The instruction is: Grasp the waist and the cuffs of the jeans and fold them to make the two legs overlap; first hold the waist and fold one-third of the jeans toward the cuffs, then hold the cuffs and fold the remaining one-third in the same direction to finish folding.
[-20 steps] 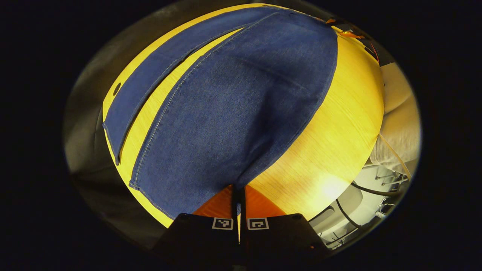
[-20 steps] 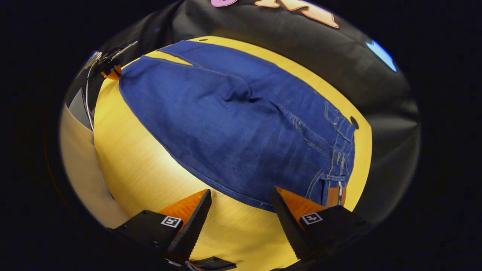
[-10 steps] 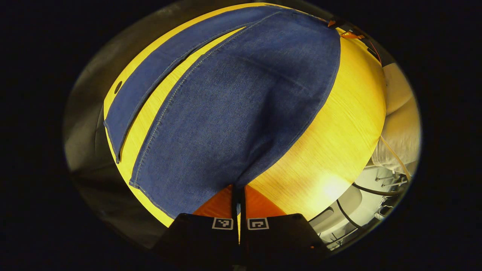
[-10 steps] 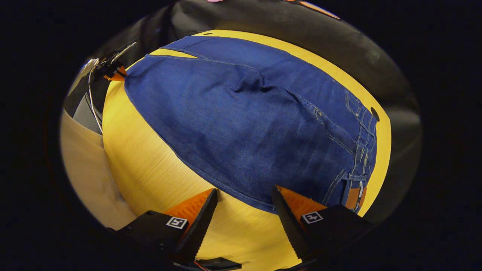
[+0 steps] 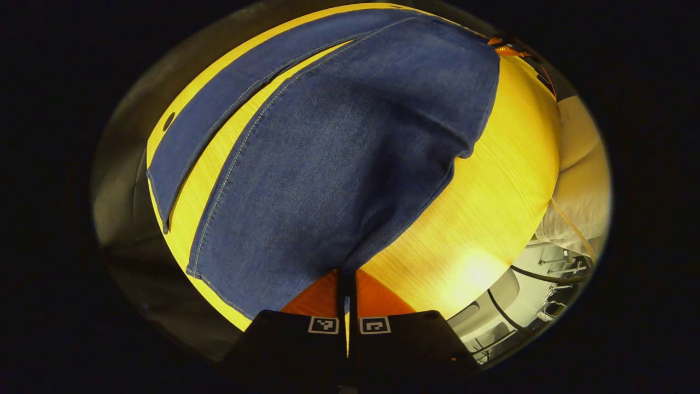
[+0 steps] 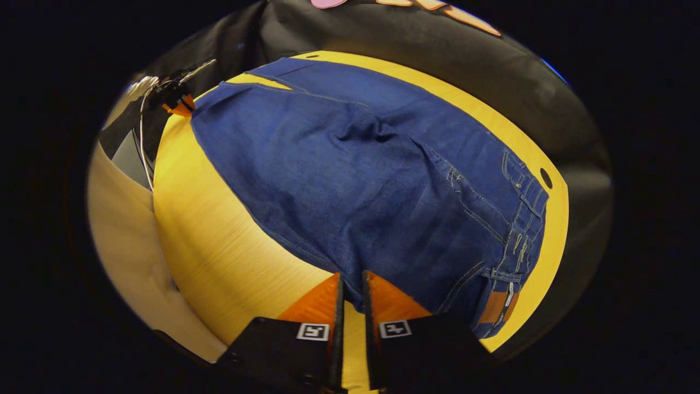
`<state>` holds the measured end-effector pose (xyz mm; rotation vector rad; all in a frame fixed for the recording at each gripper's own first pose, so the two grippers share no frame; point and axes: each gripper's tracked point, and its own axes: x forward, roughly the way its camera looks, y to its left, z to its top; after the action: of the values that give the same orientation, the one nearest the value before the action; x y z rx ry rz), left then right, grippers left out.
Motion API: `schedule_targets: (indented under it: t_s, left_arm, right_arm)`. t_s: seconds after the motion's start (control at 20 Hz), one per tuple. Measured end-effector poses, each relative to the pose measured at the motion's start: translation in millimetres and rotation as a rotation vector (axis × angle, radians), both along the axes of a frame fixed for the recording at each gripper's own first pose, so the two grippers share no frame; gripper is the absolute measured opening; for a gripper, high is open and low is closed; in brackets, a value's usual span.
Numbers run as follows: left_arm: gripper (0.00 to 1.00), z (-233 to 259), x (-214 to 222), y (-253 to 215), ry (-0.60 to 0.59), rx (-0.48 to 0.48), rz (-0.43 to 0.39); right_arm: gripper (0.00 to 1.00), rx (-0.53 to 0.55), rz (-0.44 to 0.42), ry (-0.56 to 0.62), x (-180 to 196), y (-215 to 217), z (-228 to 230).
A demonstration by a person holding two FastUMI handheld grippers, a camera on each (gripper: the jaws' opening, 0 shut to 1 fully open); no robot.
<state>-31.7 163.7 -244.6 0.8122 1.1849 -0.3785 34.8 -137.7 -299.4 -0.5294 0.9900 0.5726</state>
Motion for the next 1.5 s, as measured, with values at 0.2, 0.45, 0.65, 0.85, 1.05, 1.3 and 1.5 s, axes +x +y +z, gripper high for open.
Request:
schedule_targets:
  t_s: [0.2, 0.45, 0.65, 0.85, 1.05, 1.3, 1.5]
  left_arm:
    - [0.00, 0, 2, 0, -0.017, -0.006, 0.007]
    - [0.00, 3, 4, 2, -0.083, -0.038, 0.067]
    - [0.00, 6, 7, 4, -0.247, -0.115, 0.196]
    - [0.00, 30, 18, 1, -0.482, -0.223, 0.428]
    - [0.00, 96, 55, 4, -0.804, -0.367, 0.619]
    - [0.00, 167, 90, 6, -1.045, -0.498, 0.732]
    - [0.00, 190, 122, 17, -1.094, -0.482, 0.694]
  right_arm:
    - [0.06, 0.001, -0.068, 0.012, -2, -4, -2]
    - [0.04, 0.002, -0.158, -0.031, 1, -3, 0]
    - [0.04, 0.020, -0.326, -0.122, 1, -6, 3]
    - [0.03, 0.059, -0.470, -0.203, 2, -3, 15]
    - [0.03, 0.183, -0.601, -0.246, 15, 6, 51]
    - [0.02, 0.328, -0.716, -0.362, 59, 16, 118]
    - [0.02, 0.353, -0.733, -0.468, 107, 24, 154]
